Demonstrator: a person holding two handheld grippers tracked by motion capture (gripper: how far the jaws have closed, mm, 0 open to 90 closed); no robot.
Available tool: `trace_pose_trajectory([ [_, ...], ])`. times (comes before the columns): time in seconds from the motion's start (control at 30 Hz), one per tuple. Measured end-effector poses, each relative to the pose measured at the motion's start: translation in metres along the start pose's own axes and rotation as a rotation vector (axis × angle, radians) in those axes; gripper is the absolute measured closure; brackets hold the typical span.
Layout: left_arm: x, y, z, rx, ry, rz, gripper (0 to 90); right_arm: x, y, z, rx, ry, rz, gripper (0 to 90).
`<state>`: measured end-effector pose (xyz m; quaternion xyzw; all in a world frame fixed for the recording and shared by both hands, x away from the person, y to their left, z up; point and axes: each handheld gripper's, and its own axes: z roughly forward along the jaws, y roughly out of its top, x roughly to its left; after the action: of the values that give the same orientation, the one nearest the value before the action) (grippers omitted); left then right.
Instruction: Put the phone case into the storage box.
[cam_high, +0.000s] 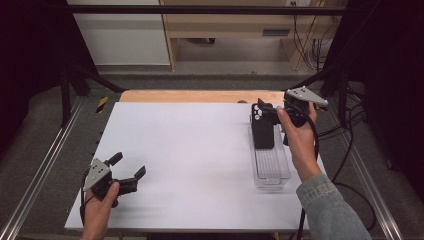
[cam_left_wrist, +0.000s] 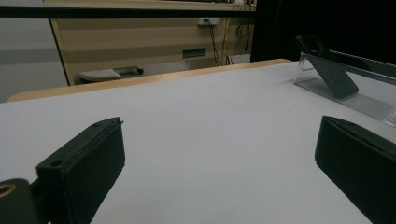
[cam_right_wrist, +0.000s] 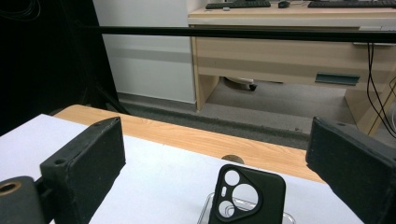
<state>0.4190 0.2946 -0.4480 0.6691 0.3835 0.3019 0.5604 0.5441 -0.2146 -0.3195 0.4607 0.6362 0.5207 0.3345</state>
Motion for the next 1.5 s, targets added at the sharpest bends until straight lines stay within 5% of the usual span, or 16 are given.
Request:
trace_pose_trajectory([
  [1.5, -0.001, -0.002, 0.0, 0.001, -0.007, 0.008, 1.6, -0.012, 0.002, -0.04, -0.033, 0.027, -0.026, 3.3],
])
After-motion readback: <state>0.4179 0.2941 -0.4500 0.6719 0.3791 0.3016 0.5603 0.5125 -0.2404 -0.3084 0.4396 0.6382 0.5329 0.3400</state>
